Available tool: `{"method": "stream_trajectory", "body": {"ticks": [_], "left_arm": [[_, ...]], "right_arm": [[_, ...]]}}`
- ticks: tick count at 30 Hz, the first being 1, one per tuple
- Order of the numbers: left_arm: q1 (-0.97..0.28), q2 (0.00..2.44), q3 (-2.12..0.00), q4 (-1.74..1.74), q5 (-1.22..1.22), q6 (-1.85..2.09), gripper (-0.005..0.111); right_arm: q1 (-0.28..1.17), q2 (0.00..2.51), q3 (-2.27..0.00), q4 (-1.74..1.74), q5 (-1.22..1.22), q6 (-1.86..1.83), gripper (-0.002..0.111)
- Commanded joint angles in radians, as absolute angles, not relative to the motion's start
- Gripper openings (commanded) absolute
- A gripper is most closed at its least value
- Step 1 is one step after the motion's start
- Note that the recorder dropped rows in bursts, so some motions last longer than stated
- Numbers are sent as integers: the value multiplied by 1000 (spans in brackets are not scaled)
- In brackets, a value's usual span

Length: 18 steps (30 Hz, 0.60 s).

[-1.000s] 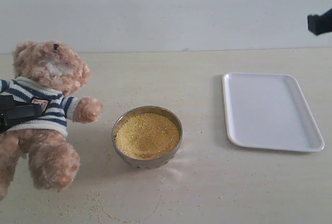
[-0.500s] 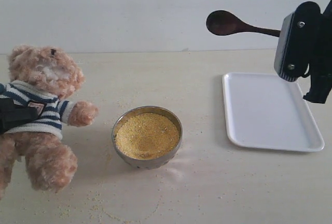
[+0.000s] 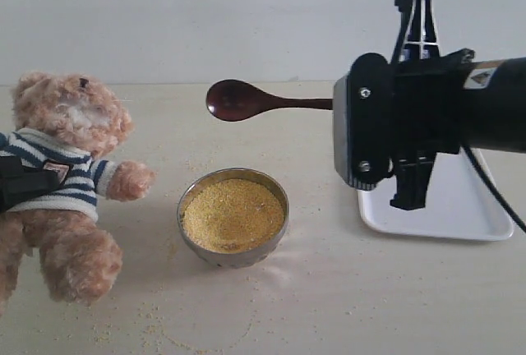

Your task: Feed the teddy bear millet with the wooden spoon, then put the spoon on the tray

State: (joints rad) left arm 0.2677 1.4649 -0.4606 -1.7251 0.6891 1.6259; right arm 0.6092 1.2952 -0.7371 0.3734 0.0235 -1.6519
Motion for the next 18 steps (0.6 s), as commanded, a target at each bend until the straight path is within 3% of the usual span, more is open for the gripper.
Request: {"method": "stream_trajectory", "body": {"ticks": [1, 8, 18], "left_arm": [[269, 1463, -460, -1744, 705, 1631, 5], [269, 1463, -460, -1744, 709, 1631, 5], [269, 1463, -460, -1744, 714, 1631, 5]], "right_arm": [[618, 1430, -831, 359, 11, -1648, 0], [618, 1547, -880, 365, 8, -1458, 0], [588, 1547, -880, 653, -83, -744, 0]]}}
